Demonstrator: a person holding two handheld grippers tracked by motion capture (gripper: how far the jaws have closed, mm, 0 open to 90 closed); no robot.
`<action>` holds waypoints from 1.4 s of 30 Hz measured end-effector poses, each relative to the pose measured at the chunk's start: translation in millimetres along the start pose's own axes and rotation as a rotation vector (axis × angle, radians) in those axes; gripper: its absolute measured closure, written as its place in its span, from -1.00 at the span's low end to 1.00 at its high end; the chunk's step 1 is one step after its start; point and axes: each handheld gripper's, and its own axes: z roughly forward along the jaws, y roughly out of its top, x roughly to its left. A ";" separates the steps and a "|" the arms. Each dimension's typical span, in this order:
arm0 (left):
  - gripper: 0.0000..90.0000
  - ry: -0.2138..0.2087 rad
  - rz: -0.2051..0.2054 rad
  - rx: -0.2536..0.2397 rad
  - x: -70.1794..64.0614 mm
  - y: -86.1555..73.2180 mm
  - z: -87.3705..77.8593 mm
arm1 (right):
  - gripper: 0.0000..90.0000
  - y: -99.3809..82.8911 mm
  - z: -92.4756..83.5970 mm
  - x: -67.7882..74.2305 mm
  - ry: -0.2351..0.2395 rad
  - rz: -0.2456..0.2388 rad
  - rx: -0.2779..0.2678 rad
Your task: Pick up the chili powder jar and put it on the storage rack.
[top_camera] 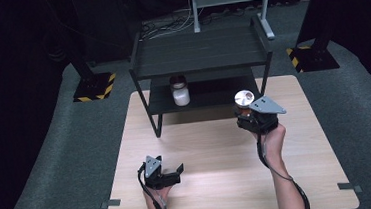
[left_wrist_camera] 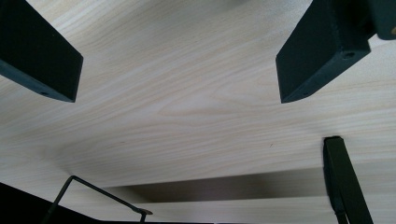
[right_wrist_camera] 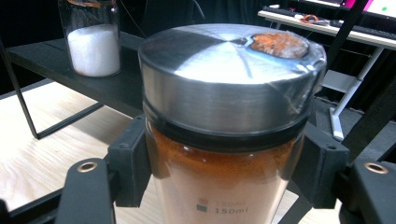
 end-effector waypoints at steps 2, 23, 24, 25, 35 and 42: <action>-0.99 -0.001 0.002 0.001 -0.1 0.1 0.1 | -0.32 0.3 1.4 0.2 -0.002 0.001 -0.001; -0.99 -0.003 -0.003 -0.003 0.7 -0.6 -0.2 | -0.32 7.4 11.7 -0.6 -0.003 0.014 -0.006; -0.99 -0.004 -0.003 -0.003 0.8 -0.5 -0.2 | -0.32 7.9 12.2 -0.7 -0.004 0.016 -0.006; -0.99 -0.004 -0.003 -0.004 0.7 -0.7 -0.3 | -0.32 8.2 12.7 -0.8 -0.005 0.014 -0.006; -0.99 -0.005 -0.004 -0.006 1.2 -1.1 -0.6 | -0.32 10.1 18.4 -1.1 -0.005 0.019 -0.010; -0.99 -0.007 -0.009 -0.010 1.8 -1.8 -0.8 | -0.32 12.8 22.8 -1.3 -0.005 0.025 -0.015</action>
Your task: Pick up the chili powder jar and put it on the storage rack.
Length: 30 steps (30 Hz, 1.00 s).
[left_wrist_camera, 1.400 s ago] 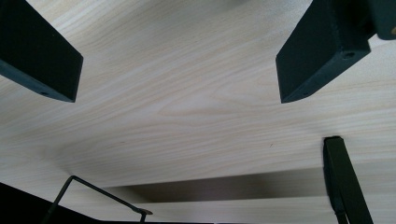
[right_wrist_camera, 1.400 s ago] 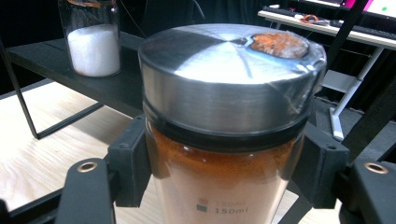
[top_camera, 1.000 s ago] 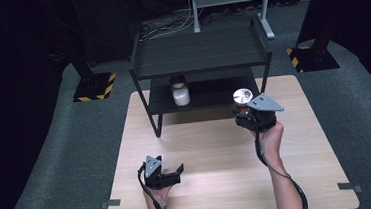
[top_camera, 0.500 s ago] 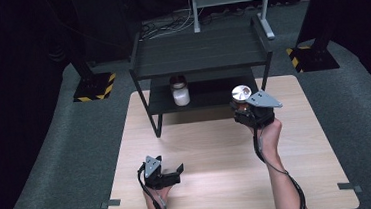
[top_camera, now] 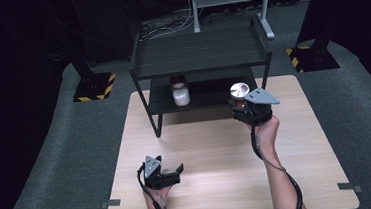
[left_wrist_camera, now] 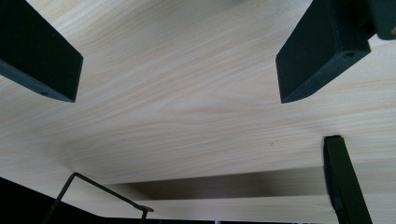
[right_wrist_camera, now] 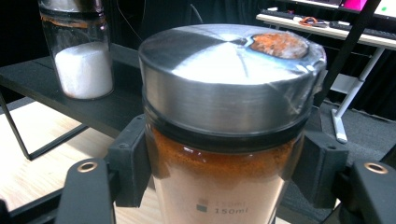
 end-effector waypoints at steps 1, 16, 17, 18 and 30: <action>-0.99 0.000 0.000 0.000 0.0 -0.1 0.0 | -0.32 0.3 0.5 -0.2 0.000 0.000 -0.002; -0.99 -0.003 -0.001 -0.004 0.6 -0.7 -0.5 | -0.32 2.1 11.2 -3.6 0.005 0.020 -0.008; -0.99 -0.003 0.000 -0.004 0.7 -0.7 -0.5 | -0.32 2.3 12.1 -3.6 0.004 0.021 -0.008; -0.99 -0.004 0.000 -0.005 0.8 -0.9 -0.5 | -0.32 2.3 12.9 -3.9 0.003 0.023 -0.009; -0.99 -0.003 0.000 -0.004 0.4 -0.8 -0.5 | -0.32 2.8 18.9 -10.6 -0.002 0.046 -0.018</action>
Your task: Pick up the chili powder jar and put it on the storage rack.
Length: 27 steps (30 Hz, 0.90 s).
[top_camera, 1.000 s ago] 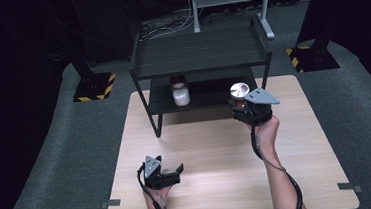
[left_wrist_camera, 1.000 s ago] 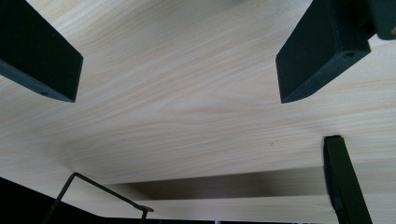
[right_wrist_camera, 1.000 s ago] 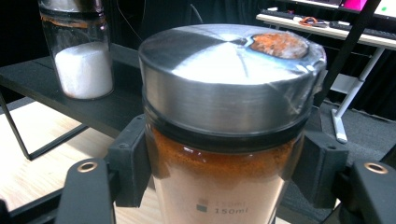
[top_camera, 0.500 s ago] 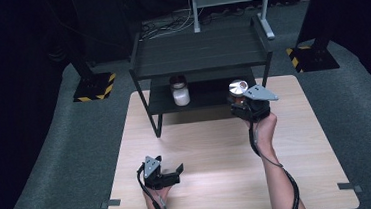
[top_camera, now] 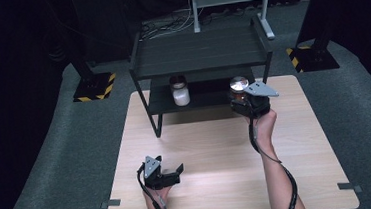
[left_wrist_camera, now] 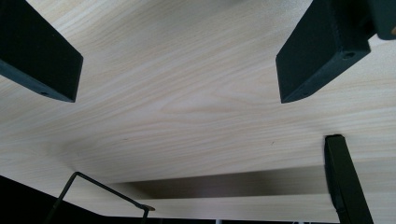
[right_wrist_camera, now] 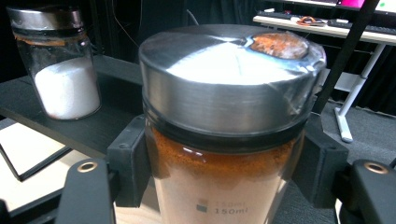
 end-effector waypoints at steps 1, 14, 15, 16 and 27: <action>-0.99 -0.001 0.000 -0.001 0.3 -0.1 -0.1 | -0.32 -0.1 0.6 -0.4 0.000 0.002 -0.001; -0.99 -0.004 0.001 -0.002 0.8 -0.3 -0.3 | -0.32 1.3 7.5 -3.6 -0.006 0.012 0.002; -0.99 -0.003 0.001 -0.003 0.6 -0.4 -0.2 | -0.32 1.4 7.8 -4.1 -0.006 0.012 0.001; -0.99 -0.004 0.001 -0.003 0.7 -0.5 -0.2 | -0.32 1.5 8.2 -4.3 -0.007 0.014 0.000; -0.99 -0.004 0.000 -0.003 0.9 -0.5 -0.4 | -0.32 2.5 15.6 -4.3 -0.014 0.028 -0.005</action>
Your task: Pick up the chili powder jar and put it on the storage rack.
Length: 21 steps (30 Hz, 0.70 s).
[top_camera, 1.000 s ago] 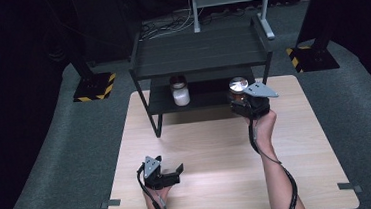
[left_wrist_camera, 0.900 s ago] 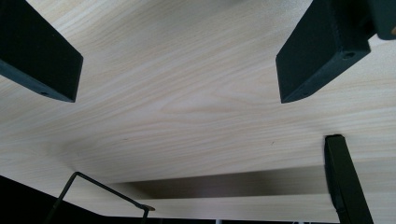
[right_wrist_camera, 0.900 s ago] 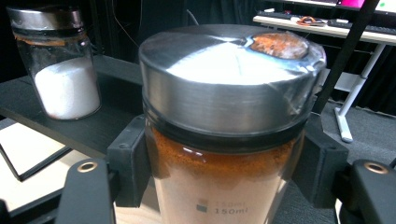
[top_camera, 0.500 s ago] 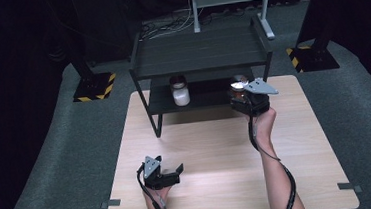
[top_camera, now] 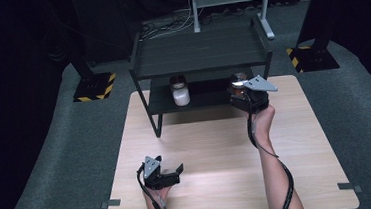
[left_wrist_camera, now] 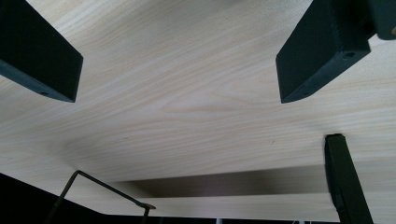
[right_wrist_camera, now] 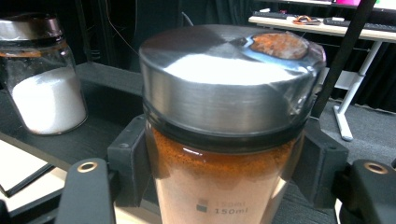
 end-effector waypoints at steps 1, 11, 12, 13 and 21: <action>-0.99 0.000 0.000 0.000 0.1 0.1 0.0 | -0.32 0.2 0.9 -0.2 0.000 0.002 0.001; -0.99 -0.001 -0.001 0.002 0.0 0.3 0.2 | -0.32 -1.2 11.8 -3.1 -0.003 0.033 0.000; -0.99 -0.002 0.001 0.002 0.1 0.4 0.4 | -0.32 -2.0 13.2 -3.6 -0.003 0.037 0.000; -0.99 -0.003 0.001 0.003 0.1 0.5 0.4 | -0.32 -2.8 14.3 -3.7 -0.005 0.041 0.000; -0.99 -0.004 0.002 0.005 0.0 0.9 0.9 | -0.32 -8.1 21.7 -6.0 -0.012 0.068 -0.010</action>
